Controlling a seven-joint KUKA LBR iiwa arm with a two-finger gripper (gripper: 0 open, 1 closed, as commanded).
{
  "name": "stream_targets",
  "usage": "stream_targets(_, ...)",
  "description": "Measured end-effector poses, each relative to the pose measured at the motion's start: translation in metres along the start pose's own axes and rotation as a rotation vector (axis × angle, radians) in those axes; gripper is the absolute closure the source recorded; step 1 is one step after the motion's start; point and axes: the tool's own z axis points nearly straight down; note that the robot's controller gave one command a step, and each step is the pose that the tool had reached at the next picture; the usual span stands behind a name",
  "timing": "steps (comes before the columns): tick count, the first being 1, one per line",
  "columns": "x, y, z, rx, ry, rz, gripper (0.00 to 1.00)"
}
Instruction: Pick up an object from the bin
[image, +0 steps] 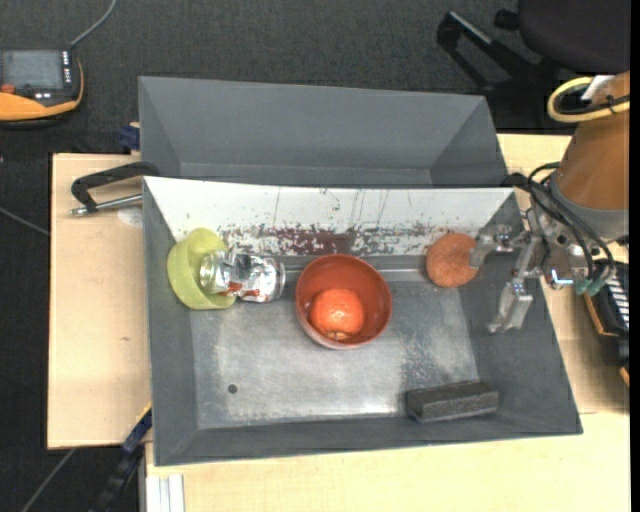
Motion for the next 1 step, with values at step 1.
stream_targets(1,-0.0135,0.0565,0.1278,-0.004,0.004,-0.137,0.0)
